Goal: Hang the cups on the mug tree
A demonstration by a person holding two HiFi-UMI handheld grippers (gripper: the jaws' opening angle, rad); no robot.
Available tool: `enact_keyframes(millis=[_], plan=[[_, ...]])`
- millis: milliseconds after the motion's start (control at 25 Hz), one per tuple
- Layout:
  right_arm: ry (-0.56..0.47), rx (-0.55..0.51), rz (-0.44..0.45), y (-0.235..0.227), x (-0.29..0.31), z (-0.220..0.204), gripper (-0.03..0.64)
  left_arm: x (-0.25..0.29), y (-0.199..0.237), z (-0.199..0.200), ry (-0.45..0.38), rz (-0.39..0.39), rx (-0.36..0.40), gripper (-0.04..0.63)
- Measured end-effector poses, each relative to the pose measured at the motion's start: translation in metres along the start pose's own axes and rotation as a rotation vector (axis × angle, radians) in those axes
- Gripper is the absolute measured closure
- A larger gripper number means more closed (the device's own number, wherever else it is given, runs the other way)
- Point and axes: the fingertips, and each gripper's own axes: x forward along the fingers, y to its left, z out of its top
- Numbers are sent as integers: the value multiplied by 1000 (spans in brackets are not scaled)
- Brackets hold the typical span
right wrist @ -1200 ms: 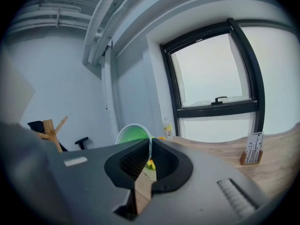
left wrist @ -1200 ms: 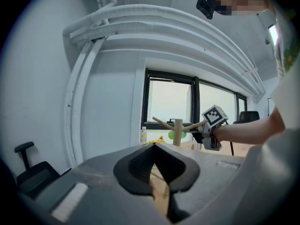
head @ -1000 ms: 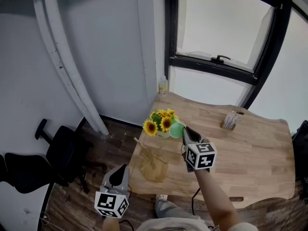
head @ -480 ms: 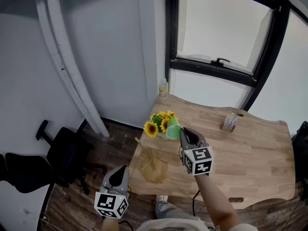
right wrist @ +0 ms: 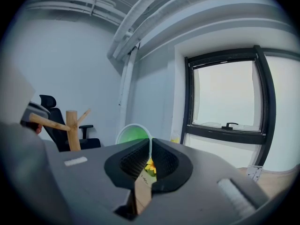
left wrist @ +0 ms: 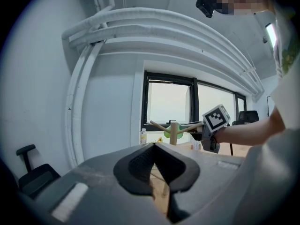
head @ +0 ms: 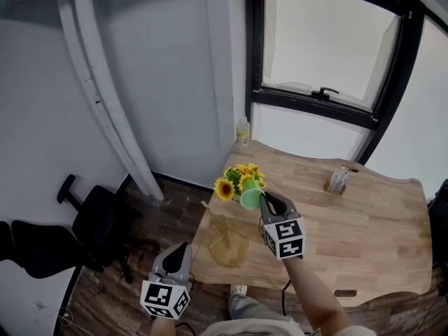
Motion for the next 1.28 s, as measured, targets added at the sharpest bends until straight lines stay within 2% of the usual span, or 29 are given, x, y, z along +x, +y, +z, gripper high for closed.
enact_keyframes(millis=[520,1280], plan=[[45,-88,26,22,8,-30,598,3,0,-4,8,-2,-2,591],[-22,-226,88,60,-19,-27,588,1,-5,-8,18,-2,-5,591]])
